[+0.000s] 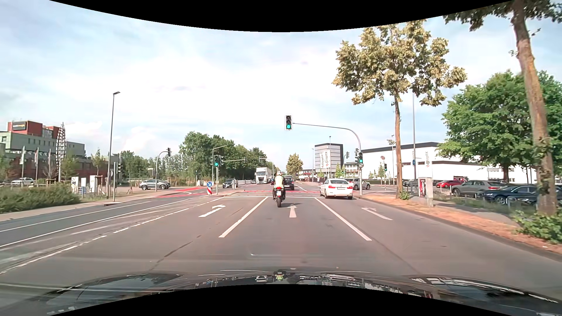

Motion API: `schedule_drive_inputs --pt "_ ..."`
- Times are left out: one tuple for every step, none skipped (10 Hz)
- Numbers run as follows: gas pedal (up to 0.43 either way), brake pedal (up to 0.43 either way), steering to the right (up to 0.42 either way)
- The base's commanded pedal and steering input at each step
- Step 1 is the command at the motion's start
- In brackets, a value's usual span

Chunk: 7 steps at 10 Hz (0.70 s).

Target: Follow the waypoints while adhering to traffic rules and regulations

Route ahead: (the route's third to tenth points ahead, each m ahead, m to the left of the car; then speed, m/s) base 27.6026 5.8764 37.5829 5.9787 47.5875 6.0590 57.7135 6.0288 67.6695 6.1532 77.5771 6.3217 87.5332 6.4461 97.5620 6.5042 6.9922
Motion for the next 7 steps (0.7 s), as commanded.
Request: schedule_drive_inputs --pt "0.189 0.0 -0.001" --pt "0.189 0.0 -0.001" --pt "0.189 0.0 -0.001" --pt "0.189 0.0 -0.001" --pt "0.189 0.0 -0.001" --pt "0.189 0.0 -0.001" --pt "0.189 0.0 0.0"
